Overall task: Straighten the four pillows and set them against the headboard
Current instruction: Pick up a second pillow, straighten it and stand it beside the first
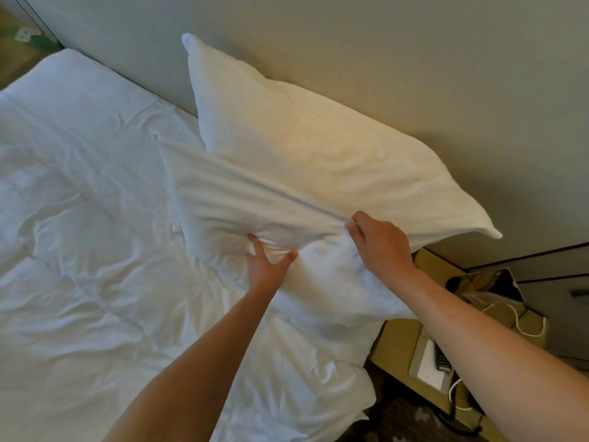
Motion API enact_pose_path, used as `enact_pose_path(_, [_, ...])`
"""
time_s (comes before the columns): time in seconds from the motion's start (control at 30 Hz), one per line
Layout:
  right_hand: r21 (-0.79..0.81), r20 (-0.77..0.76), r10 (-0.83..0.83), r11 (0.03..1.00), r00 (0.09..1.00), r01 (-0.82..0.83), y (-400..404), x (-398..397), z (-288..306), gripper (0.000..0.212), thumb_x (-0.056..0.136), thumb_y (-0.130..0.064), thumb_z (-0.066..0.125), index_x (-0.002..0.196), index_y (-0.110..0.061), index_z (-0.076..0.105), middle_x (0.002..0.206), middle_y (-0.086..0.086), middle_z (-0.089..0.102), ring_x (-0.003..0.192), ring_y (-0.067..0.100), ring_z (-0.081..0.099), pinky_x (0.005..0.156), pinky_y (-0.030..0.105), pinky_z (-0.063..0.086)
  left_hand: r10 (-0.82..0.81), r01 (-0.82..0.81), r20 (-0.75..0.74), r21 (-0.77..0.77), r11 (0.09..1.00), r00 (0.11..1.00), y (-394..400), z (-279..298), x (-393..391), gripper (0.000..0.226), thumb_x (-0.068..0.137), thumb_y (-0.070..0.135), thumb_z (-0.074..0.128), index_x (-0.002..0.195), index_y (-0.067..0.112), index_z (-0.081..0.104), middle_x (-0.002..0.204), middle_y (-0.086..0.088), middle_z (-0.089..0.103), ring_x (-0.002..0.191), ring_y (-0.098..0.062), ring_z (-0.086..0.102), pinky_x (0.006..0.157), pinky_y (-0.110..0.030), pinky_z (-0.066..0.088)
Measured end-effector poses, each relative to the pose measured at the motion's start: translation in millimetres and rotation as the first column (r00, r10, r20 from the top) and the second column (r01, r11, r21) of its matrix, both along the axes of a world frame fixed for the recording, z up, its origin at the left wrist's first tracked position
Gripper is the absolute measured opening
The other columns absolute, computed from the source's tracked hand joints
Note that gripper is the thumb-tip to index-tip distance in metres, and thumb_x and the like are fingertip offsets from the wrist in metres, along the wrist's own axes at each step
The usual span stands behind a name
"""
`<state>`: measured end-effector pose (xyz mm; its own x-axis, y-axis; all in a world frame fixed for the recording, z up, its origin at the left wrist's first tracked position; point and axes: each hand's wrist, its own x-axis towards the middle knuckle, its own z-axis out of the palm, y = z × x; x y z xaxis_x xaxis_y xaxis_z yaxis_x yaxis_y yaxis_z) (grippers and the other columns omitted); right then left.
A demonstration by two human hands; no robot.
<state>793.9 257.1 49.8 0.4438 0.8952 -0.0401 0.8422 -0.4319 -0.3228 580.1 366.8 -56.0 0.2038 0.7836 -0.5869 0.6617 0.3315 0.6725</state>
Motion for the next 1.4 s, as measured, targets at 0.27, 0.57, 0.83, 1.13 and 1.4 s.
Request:
enact_pose_path(0.27, [-0.095, -0.097, -0.051, 0.995, 0.994, 0.042, -70.9, -14.6, -20.3, 0.033, 0.106, -0.048, 0.052, 0.089, -0.020, 0.045, 0.073, -0.007, 0.047, 0.067, 0.022, 0.051, 0.052, 0.036, 0.033, -0.134, 0.135, -0.008, 0.026, 0.991, 0.991, -51.1, 23.8, -2.4, 0.120, 0.075, 0.067, 0.075, 0.162, 0.036, -0.002, 0.165, -0.017, 0.021, 0.148, -0.034, 0.033, 0.114, -0.044, 0.037])
enact_pose_path(0.57, [0.016, -0.134, 0.045, 0.999, 0.990, -0.043, -70.9, 33.6, -15.4, 0.029, 0.111, -0.043, 0.042, 0.095, -0.019, 0.041, 0.062, -0.003, 0.051, 0.054, 0.025, 0.053, 0.046, 0.037, 0.039, -0.059, 0.060, -0.101, 0.001, 0.998, 0.993, -130.2, 36.9, 42.0, 0.115, 0.078, 0.064, 0.073, 0.160, 0.040, -0.005, 0.164, -0.014, 0.018, 0.143, -0.031, 0.041, 0.109, -0.040, 0.042])
enact_pose_path(0.83, [-0.110, -0.255, 0.096, 0.986, 0.962, -0.127, -75.8, 58.7, -33.2, 0.019, 0.102, -0.044, 0.051, 0.093, -0.032, 0.040, 0.075, -0.011, 0.055, 0.065, 0.016, 0.055, 0.050, 0.033, 0.034, 0.108, -0.106, -0.135, 0.021, 0.994, 0.985, -159.4, 51.0, 62.5, 0.096, 0.089, 0.048, 0.068, 0.162, 0.033, 0.007, 0.155, -0.009, 0.040, 0.138, -0.028, 0.046, 0.109, -0.039, 0.042])
enact_pose_path(1.13, [-0.066, -0.277, 0.247, 0.959, 0.929, -0.275, -106.1, 49.1, -5.0, 0.041, 0.100, -0.035, 0.062, 0.137, -0.020, 0.054, 0.135, -0.001, 0.056, 0.123, 0.022, 0.052, 0.096, 0.038, 0.050, 0.213, -0.215, -0.036, -0.064, 0.975, 0.976, -195.8, 80.3, 64.3, 0.084, 0.090, 0.041, 0.072, 0.160, 0.027, 0.027, 0.158, -0.003, 0.042, 0.142, -0.024, 0.044, 0.117, -0.039, 0.039])
enact_pose_path(1.4, [-0.062, -0.513, 0.410, 0.859, 0.754, -0.509, -145.9, -14.5, 32.8, 0.009, 0.100, -0.040, 0.064, 0.108, -0.036, 0.063, 0.105, -0.019, 0.067, 0.096, -0.001, 0.062, 0.084, 0.026, 0.051, 0.573, -0.558, 0.180, -0.130, 0.819, 0.799, -255.5, 141.7, -28.9, 0.046, 0.096, 0.041, 0.064, 0.138, 0.026, 0.056, 0.129, 0.000, 0.063, 0.115, -0.017, 0.063, 0.100, -0.046, 0.055])
